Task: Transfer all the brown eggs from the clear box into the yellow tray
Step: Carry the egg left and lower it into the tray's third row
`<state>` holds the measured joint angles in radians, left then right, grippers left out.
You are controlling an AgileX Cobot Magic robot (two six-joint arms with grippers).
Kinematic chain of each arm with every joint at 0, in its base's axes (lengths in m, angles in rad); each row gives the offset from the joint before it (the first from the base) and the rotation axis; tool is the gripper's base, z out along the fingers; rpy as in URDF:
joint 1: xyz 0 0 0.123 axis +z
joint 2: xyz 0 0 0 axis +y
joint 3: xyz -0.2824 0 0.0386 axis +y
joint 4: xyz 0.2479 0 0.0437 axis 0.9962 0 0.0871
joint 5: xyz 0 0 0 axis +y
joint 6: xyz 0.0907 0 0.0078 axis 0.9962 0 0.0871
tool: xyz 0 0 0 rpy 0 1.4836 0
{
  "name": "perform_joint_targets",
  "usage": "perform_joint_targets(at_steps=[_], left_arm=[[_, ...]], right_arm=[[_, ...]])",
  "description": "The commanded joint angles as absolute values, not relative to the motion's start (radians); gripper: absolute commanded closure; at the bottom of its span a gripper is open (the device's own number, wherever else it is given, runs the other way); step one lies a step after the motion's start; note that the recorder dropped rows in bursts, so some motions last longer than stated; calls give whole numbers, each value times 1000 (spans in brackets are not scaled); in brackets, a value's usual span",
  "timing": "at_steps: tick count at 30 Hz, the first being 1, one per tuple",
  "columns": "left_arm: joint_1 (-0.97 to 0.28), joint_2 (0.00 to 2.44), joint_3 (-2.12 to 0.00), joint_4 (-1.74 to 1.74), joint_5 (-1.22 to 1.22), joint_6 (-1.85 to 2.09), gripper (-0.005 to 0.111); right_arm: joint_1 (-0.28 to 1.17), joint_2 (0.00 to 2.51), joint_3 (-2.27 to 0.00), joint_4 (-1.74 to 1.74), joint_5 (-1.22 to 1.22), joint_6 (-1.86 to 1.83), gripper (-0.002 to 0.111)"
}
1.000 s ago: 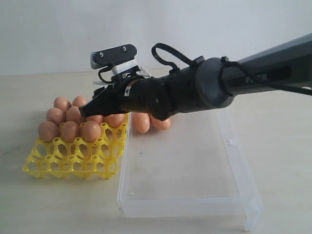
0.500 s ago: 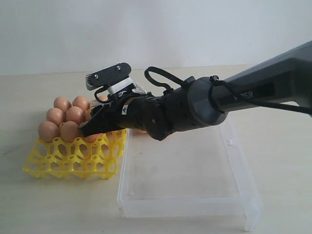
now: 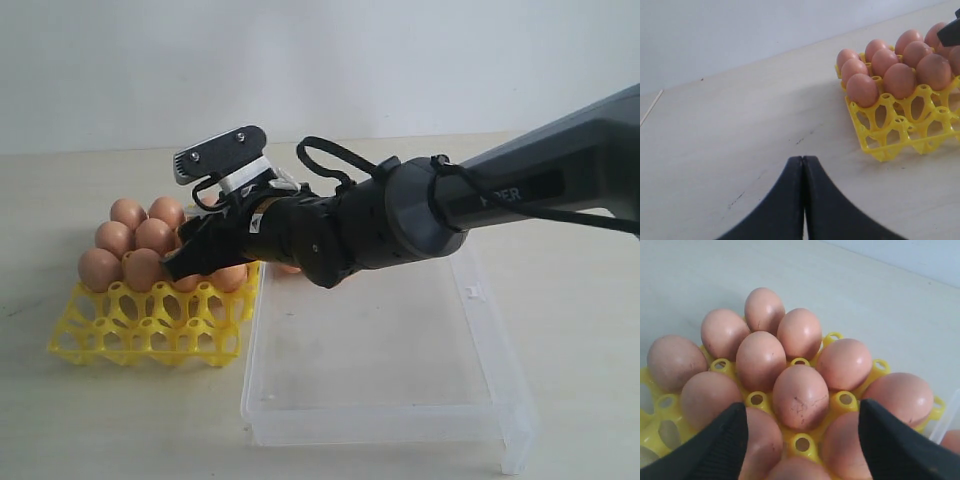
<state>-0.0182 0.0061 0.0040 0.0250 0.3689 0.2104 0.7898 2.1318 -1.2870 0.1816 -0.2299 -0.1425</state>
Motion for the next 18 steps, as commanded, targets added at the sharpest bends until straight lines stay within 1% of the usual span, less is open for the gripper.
perform_joint_targets(at_steps=[1,5,10,12,16,18], left_arm=[[-22,0,0,25,361,205,107],[-22,0,0,25,361,205,107],[-22,0,0,25,361,205,107],[-22,0,0,25,361,205,107],[-22,0,0,25,361,205,107],[-22,0,0,25,361,205,107]], right_arm=[[791,2130,-1284,177,-230,-177,45],[791,2079,-1284,177,-161,-198,45],[778,1934,-1284,177,92,-215,45],[759,1889,-1284,139,202,-121,45],[699,1859,-1309,-133,483,316,47],[665,1868,-1348,-227,639,393,47]])
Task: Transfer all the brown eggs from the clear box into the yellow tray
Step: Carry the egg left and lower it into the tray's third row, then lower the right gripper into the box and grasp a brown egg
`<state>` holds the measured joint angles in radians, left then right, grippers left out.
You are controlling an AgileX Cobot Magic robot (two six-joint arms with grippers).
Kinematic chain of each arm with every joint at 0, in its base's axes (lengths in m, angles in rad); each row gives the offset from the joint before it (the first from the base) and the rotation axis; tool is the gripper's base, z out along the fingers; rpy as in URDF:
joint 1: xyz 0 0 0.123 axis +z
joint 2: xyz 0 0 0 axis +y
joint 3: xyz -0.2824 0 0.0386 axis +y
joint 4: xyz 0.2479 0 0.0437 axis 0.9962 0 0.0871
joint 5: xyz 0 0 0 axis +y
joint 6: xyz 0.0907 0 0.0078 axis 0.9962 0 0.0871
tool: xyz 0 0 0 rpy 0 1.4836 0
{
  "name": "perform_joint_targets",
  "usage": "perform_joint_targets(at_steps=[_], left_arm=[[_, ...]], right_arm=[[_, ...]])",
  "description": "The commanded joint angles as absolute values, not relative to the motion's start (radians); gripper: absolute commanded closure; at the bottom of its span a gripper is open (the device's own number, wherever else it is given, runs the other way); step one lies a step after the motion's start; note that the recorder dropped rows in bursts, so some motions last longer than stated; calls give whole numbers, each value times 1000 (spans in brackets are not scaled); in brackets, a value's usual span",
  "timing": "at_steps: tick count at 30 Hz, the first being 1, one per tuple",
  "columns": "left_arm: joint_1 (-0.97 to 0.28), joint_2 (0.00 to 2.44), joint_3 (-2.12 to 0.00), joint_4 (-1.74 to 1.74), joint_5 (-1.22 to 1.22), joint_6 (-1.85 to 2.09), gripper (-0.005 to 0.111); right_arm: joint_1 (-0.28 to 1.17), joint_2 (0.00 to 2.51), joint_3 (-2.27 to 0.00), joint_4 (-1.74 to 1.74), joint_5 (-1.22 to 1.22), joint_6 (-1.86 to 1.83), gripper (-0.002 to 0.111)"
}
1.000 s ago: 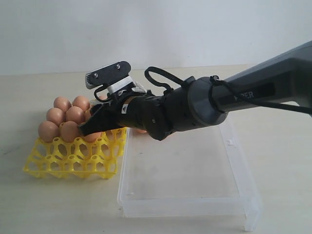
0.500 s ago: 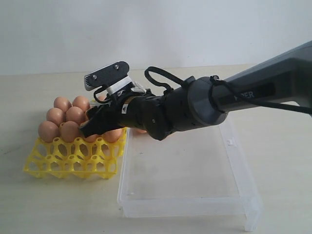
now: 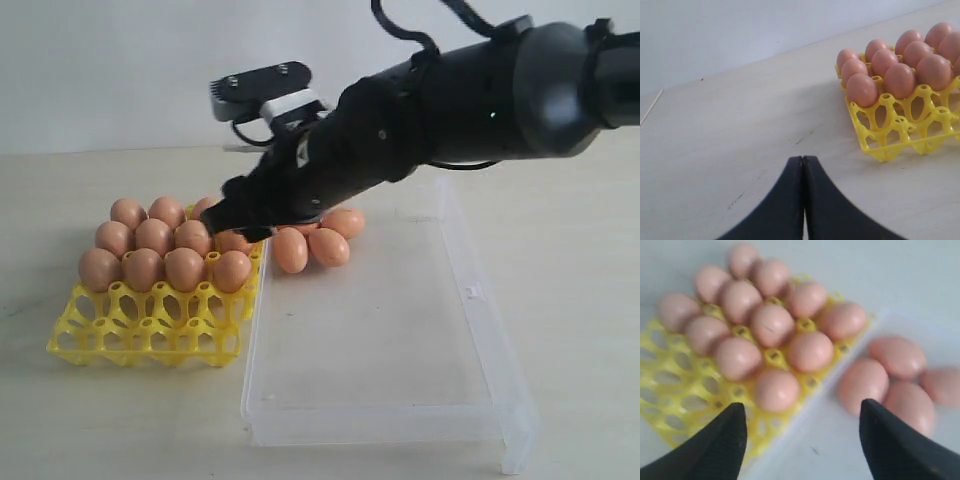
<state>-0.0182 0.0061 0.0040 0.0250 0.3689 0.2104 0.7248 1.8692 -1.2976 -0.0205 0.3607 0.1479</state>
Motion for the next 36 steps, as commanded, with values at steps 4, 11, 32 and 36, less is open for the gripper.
perform_joint_targets(at_steps=[4,11,32,36], left_arm=[[-22,0,0,25,361,205,107],[-22,0,0,25,361,205,107],[-22,0,0,25,361,205,107],[-22,0,0,25,361,205,107]], right_arm=[[622,1916,-1396,-231,692,223,47],[590,2037,-1511,-141,697,158,47],[590,2216,-1682,-118,751,70,47],[590,2218,-1682,-149,767,70,47]])
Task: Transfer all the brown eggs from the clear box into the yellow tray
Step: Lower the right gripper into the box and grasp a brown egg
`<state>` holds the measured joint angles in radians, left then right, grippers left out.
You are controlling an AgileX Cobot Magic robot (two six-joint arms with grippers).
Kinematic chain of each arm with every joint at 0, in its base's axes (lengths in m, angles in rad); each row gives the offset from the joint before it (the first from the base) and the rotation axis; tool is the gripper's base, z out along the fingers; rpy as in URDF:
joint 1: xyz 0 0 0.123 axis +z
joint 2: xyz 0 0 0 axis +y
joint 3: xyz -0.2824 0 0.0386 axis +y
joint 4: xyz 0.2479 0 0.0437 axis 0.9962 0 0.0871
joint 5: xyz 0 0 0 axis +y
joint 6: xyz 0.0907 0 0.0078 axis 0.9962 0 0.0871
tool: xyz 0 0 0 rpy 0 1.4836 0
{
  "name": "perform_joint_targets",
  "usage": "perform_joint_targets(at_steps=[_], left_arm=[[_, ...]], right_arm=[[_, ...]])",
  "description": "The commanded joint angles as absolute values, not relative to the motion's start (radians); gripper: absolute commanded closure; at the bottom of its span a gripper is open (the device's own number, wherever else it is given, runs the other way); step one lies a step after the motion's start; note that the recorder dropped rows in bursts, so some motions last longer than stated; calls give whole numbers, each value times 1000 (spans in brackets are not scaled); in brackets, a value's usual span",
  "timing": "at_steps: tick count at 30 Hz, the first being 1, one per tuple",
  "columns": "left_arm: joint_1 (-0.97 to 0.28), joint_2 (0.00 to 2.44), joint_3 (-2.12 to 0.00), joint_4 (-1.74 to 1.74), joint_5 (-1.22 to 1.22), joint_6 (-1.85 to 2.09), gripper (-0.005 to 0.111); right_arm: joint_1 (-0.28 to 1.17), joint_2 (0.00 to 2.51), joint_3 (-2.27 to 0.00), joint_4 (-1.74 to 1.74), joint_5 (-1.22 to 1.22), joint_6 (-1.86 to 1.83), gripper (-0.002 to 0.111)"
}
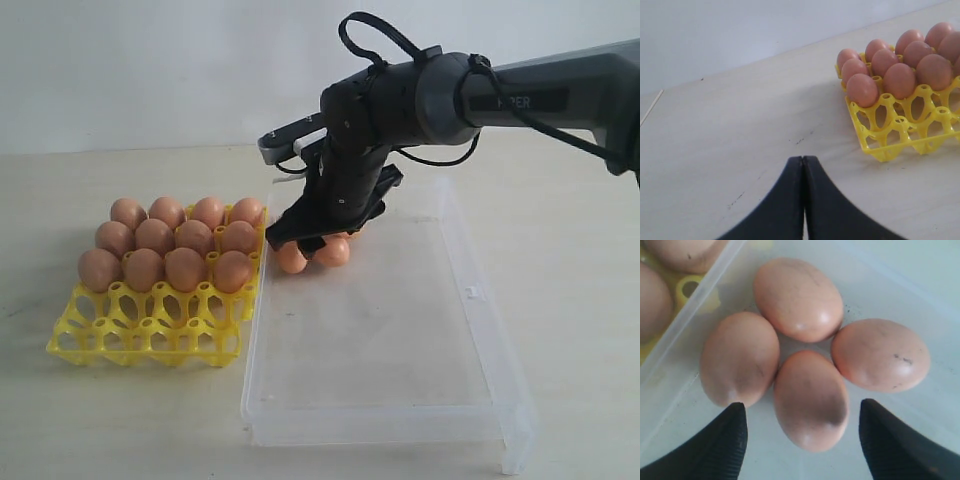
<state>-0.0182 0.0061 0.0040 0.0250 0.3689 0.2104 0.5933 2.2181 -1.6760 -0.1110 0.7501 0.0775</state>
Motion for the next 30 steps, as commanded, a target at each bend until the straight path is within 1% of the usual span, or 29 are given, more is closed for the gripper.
perform_joint_targets(at_steps=[1,13,16,17,18,19,20,22,23,27,30], left_arm=[[-22,0,0,25,361,205,107],[-22,0,0,25,361,205,107],[-22,0,0,25,361,205,107],[-22,0,0,25,361,205,107],[-22,0,0,25,361,205,107],[-22,0,0,25,361,205,107],[-22,0,0,25,361,205,107],[-22,0,0,25,361,205,107],[-22,0,0,25,361,205,107],[-22,0,0,25,361,205,107],[-22,0,0,25,361,205,107]], right_arm=[[590,2220,-1682,-161,767,70,47],[593,2267,-1682,-168,753,0,47],[593,2269,-1682,-168,735,-32,49],[593,2269,-1682,-168,729,-43,52],[593,2269,-1682,-168,724,-60,56],[593,2269,-1682,-168,724,-75,64],[593,2269,-1682,-168,724,-88,74],[593,2269,-1682,-168,736,-109,102],[593,2268,-1682,-168,738,-109,107],[593,2205,-1643,-168,713,-109,108],[593,2104,-1568,-174,639,-109,108]])
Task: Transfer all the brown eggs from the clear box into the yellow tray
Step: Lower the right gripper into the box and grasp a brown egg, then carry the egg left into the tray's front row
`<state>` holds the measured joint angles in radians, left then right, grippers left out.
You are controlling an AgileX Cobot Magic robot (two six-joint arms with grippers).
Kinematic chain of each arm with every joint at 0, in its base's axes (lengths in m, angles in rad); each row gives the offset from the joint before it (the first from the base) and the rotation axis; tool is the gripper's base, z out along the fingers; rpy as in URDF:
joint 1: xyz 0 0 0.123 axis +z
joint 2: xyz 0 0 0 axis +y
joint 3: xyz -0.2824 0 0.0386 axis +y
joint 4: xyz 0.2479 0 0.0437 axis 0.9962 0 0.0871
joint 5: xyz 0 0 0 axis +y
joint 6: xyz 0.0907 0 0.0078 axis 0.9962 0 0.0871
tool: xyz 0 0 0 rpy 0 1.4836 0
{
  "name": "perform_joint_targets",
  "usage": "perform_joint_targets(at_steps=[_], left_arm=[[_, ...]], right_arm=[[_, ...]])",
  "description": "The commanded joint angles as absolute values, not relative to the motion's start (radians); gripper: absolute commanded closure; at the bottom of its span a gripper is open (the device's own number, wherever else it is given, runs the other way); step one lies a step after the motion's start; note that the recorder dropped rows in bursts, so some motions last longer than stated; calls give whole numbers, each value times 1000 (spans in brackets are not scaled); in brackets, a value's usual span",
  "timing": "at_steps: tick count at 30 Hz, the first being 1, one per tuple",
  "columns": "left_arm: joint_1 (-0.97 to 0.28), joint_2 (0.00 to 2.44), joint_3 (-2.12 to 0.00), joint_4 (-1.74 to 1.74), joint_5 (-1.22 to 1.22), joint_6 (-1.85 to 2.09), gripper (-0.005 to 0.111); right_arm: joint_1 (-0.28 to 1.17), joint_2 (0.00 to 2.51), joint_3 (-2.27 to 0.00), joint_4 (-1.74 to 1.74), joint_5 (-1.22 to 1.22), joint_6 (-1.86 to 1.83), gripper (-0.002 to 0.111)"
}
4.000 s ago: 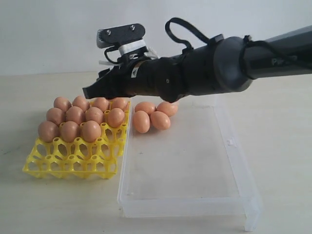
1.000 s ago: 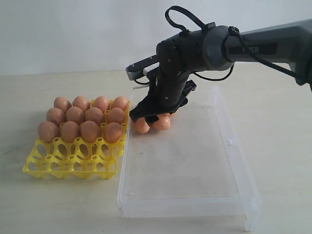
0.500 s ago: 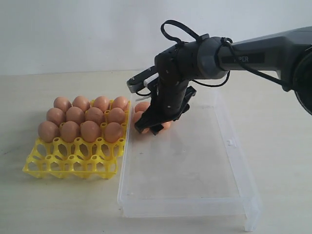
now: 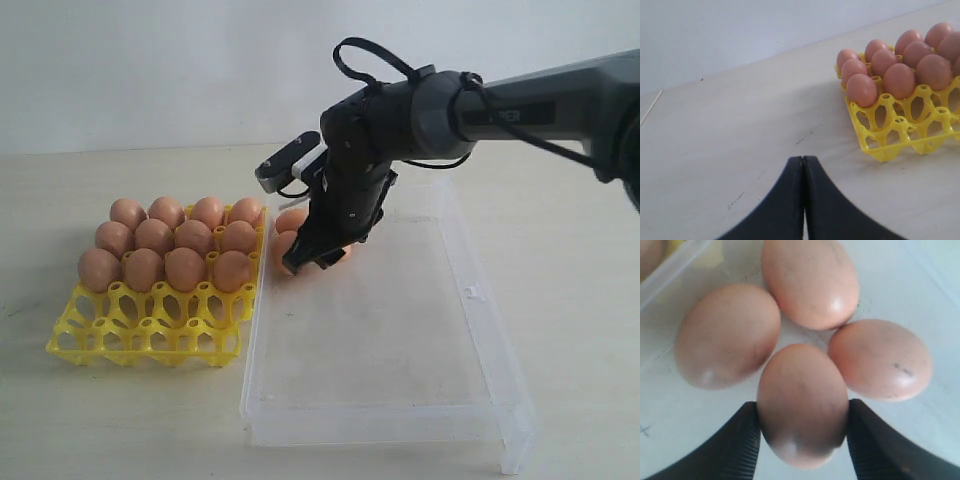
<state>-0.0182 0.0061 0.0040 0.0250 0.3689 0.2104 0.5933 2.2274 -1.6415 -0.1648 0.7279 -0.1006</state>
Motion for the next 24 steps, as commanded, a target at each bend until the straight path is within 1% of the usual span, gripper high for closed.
perform_joint_targets(at_steps=[1,3,7,10,18,21,24], left_arm=[[-22,0,0,25,361,205,107],[-22,0,0,25,361,205,107],[-22,0,0,25,361,205,107],[-22,0,0,25,361,205,107],[-22,0,0,25,361,205,107],[-22,0,0,25,361,205,107],[-22,0,0,25,361,205,107]], right_arm=[[593,2063,-1524,-169,577,-109,108],[605,1988,-1424,-151,405,-132,108],[668,1877,-1188,-82,-48,-191,108],[730,1864,-1108,-82,-256,-178,108],[861,1952,-1106,-90,-483,-42,108],[890,2004,-1132,-102,-498,25,108],[908,2059,-1174,-184,-508,149,108]])
